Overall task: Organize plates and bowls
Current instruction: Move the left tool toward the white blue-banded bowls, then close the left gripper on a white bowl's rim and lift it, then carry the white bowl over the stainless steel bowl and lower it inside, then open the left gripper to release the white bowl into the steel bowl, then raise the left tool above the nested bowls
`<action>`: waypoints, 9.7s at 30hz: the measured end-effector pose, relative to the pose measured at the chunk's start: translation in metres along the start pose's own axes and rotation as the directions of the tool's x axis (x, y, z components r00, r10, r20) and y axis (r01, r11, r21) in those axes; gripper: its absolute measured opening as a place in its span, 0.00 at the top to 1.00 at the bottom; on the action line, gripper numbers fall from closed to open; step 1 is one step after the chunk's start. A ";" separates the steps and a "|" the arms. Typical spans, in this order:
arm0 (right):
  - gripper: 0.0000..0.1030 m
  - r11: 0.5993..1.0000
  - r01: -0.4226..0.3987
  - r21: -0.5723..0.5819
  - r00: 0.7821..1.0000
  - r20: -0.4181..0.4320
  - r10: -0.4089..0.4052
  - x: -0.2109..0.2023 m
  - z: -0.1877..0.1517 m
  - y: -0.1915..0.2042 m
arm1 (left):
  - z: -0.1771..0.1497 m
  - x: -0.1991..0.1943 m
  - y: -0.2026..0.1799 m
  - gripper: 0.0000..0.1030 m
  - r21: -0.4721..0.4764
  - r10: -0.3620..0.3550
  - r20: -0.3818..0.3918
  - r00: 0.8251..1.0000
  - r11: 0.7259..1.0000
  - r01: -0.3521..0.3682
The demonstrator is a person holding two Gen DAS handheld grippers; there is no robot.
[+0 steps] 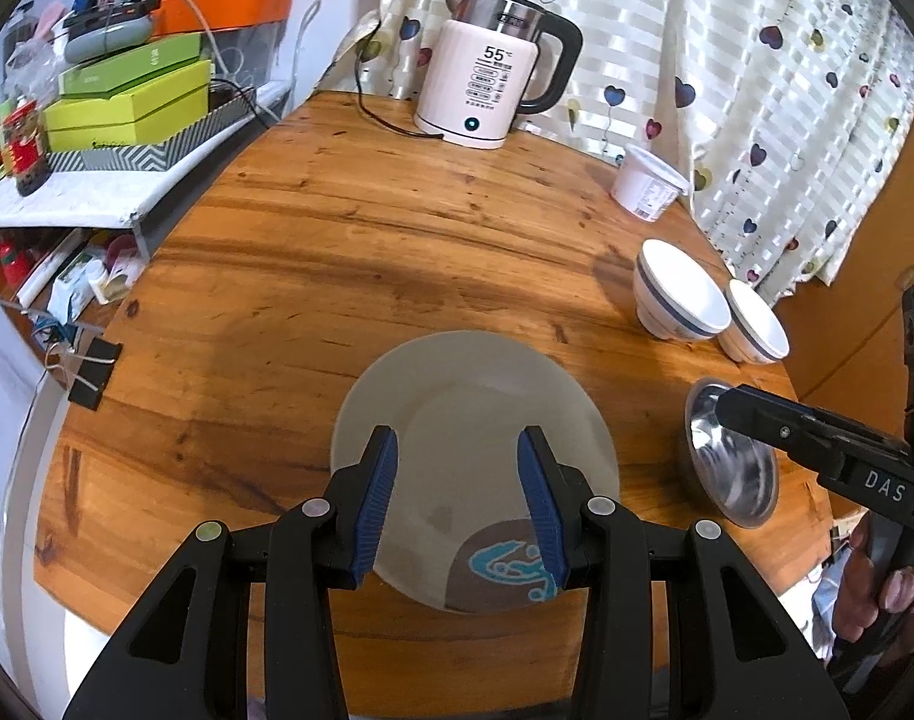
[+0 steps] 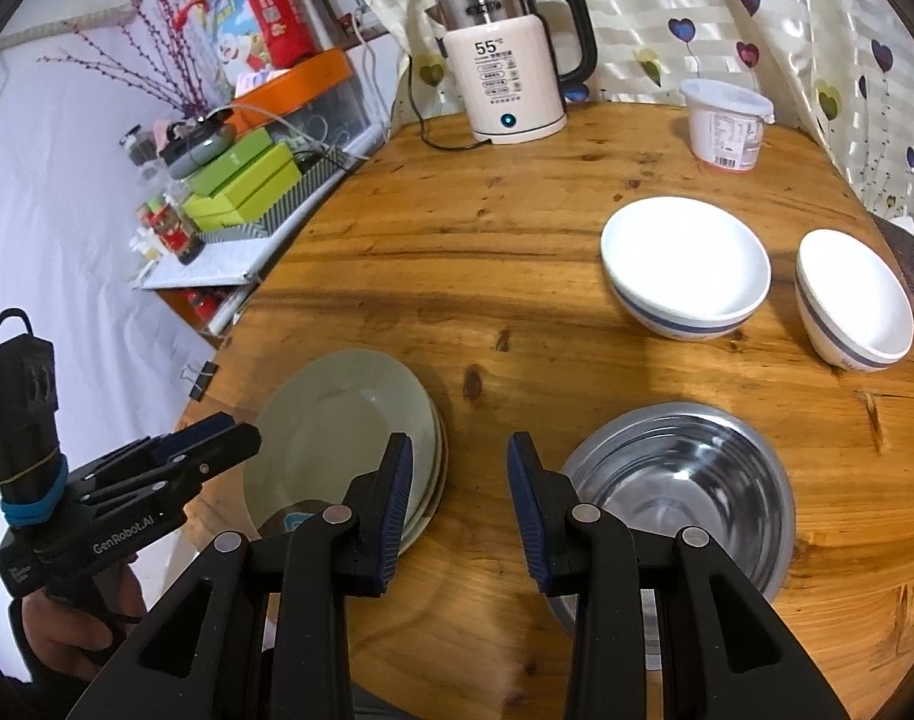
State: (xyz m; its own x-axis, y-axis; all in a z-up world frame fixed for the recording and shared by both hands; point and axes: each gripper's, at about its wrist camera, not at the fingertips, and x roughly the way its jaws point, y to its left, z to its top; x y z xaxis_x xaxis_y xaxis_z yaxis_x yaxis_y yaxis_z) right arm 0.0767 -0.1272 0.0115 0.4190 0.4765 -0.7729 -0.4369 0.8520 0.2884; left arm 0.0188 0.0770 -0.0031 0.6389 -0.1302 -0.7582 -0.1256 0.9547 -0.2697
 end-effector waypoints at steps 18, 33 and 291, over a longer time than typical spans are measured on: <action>0.59 0.999 0.007 0.040 0.999 0.032 -0.008 -0.013 0.000 -0.025 | 0.015 0.010 -0.034 0.58 0.078 -0.021 -0.014 1.000 0.997 0.022; 0.53 0.994 0.030 0.103 0.994 0.102 -0.041 -0.033 -0.001 -0.065 | 0.027 0.025 -0.073 0.58 0.153 -0.046 -0.032 0.998 0.987 0.050; 0.55 0.954 0.115 0.278 0.984 0.099 -0.148 -0.081 -0.043 -0.128 | 0.015 0.051 -0.172 0.66 0.260 -0.149 -0.138 0.979 0.949 0.181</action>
State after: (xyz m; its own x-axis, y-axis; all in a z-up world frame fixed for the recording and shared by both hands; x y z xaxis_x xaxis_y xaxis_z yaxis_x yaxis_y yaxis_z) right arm 0.0642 -0.2837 0.0128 0.5559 0.3646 -0.7470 -0.1473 0.9277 0.3432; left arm 0.0844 -0.0905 0.0130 0.5396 -0.3064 -0.7842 0.1934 0.9516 -0.2387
